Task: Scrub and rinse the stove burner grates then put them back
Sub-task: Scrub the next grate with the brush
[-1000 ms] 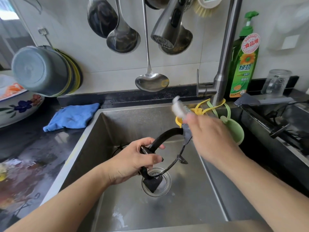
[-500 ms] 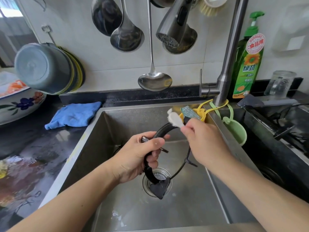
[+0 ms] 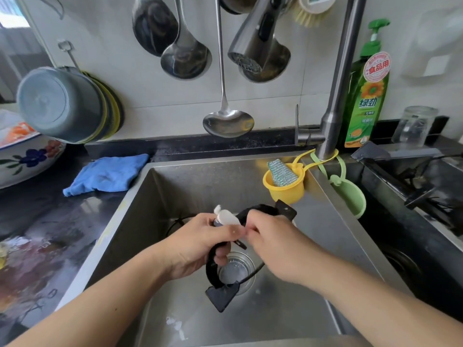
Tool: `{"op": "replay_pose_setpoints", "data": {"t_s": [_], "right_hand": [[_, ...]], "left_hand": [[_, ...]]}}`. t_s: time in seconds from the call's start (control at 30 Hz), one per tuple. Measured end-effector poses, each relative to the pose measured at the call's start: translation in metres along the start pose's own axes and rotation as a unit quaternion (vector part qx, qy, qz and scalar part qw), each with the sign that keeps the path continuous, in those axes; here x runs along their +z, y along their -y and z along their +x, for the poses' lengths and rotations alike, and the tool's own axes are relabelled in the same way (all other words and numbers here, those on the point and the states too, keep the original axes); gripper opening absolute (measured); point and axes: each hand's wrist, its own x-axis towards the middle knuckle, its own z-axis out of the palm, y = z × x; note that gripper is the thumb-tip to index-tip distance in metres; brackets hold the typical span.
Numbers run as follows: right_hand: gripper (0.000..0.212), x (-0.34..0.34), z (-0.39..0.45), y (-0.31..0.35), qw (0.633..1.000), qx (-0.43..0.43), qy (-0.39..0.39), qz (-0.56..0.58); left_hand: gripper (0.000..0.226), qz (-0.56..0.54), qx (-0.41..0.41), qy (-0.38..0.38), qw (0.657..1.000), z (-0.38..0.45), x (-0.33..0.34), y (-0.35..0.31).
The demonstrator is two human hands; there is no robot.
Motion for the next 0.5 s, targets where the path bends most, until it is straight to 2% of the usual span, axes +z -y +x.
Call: {"op": "replay_pose_setpoints", "data": {"t_s": [0.2, 0.27, 0.33, 0.4, 0.5], "right_hand": [[0.033, -0.016, 0.019, -0.028, 0.99, 0.102, -0.08, -0.049], [0.034, -0.012, 0.015, -0.022, 0.993, 0.085, -0.078, -0.035], [0.034, -0.002, 0.007, -0.007, 0.998, 0.027, -0.056, -0.022], [0.036, 0.002, 0.005, 0.003, 0.998, -0.011, -0.05, -0.026], [0.038, -0.009, 0.014, -0.008, 0.994, 0.032, -0.085, -0.058]], "left_hand": [[0.042, -0.032, 0.003, -0.042, 0.999, 0.007, 0.001, 0.002], [0.044, -0.06, 0.023, -0.037, 0.997, 0.008, 0.001, -0.001], [0.041, -0.081, 0.042, -0.03, 0.995, 0.006, 0.001, -0.004], [0.049, -0.092, 0.056, -0.031, 0.994, 0.005, 0.0, -0.005], [0.057, -0.108, 0.064, -0.025, 0.992, 0.005, 0.001, -0.005]]}}
